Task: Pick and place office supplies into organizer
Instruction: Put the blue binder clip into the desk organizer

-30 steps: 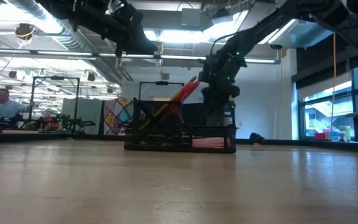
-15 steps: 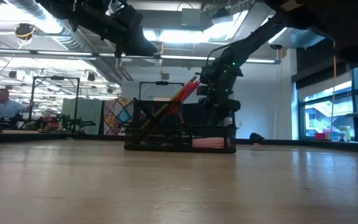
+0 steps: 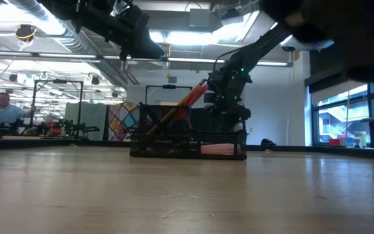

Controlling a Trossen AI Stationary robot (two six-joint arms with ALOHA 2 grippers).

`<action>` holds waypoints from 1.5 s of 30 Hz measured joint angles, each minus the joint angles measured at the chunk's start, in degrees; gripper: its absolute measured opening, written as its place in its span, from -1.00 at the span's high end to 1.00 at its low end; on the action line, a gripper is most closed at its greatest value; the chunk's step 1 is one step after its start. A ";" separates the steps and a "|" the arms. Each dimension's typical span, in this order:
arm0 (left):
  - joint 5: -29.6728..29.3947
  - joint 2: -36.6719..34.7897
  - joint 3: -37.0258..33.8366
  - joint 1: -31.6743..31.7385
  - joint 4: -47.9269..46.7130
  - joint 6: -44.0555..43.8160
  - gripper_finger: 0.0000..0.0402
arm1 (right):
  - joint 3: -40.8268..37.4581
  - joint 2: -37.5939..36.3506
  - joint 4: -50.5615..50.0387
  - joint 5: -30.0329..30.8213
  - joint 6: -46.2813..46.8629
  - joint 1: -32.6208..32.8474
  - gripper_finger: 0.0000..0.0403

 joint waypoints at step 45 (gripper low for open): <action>0.00 0.02 0.00 0.00 -0.94 -1.87 0.38 | 0.02 5.58 -0.10 3.01 6.85 -0.79 -0.31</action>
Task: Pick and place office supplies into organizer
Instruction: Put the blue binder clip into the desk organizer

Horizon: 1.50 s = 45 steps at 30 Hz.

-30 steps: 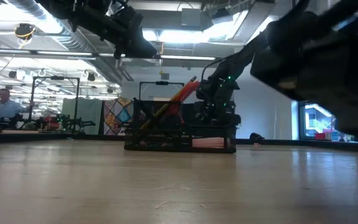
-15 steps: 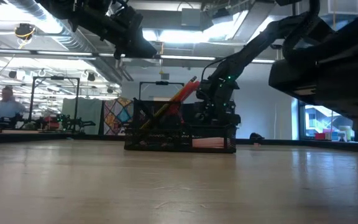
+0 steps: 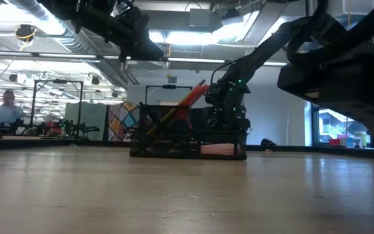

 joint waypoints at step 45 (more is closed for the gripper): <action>0.02 0.00 0.00 0.00 -0.35 -0.52 0.38 | -0.08 0.13 0.95 -1.88 -0.29 -0.02 0.26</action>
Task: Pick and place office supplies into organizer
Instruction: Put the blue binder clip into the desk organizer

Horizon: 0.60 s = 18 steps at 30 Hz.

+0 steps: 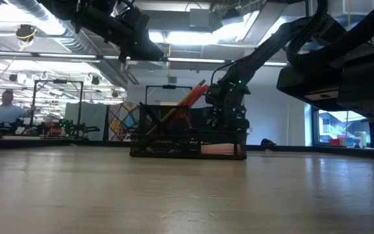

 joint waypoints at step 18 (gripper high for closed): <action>0.00 -0.01 0.00 0.00 -0.04 -0.47 0.38 | 0.03 0.00 0.48 1.20 0.20 0.04 0.71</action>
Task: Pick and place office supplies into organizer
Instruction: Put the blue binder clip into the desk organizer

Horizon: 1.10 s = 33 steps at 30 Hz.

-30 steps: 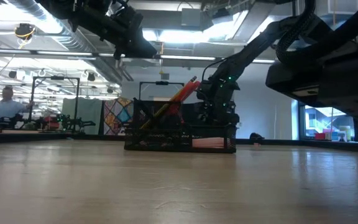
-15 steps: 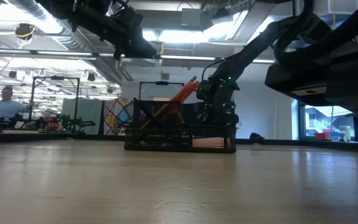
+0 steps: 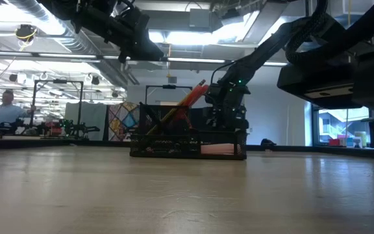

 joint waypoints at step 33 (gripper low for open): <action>-0.02 0.01 0.02 0.02 -4.65 -0.01 0.38 | 1.33 -21.14 -0.44 -1.01 35.10 19.69 0.67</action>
